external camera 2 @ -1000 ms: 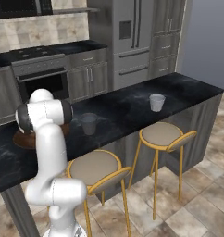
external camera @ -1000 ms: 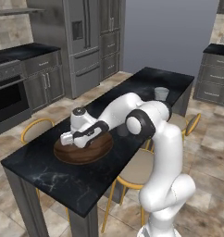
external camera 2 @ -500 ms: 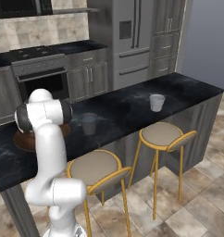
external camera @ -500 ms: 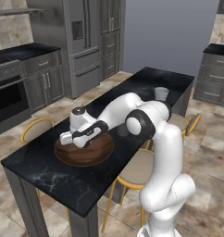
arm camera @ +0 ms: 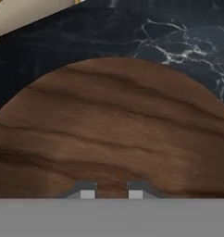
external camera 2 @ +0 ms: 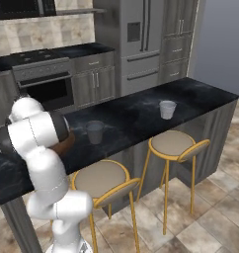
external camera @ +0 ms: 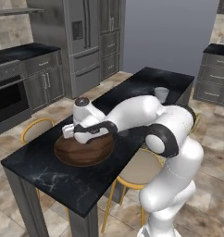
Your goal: There are four ice cubes in the ice bowl. Place two ice cubes in each glass of water.
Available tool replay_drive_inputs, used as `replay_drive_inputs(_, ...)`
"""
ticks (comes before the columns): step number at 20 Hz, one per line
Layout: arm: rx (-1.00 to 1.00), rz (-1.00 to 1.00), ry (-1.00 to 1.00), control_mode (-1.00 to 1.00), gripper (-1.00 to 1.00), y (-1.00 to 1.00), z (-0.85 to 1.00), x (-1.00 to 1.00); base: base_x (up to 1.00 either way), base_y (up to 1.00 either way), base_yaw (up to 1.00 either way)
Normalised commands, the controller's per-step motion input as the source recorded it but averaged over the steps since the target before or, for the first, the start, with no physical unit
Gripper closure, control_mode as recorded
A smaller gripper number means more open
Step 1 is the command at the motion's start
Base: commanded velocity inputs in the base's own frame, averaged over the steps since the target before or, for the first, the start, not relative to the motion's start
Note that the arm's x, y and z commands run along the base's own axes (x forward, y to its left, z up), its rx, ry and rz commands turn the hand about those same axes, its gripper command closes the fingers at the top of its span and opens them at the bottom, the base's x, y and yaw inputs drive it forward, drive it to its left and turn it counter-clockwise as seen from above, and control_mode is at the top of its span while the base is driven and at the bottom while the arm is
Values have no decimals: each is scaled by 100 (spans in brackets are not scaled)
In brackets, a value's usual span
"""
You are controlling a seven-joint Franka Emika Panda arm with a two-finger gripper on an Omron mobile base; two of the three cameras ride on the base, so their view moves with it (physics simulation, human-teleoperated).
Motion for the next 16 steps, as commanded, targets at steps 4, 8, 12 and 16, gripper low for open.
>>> replay_drive_inputs(4,9,-4,-2,-100,100,-56,100,-53,0,0,0)
replay_drive_inputs(8,12,-3,0,-100,100,-32,100,-16,0,0,0)
replay_drive_inputs(12,2,0,-4,-100,100,-14,74,-34,0,0,0)
replay_drive_inputs(16,0,0,-3,-100,100,0,1,-11,0,0,0)
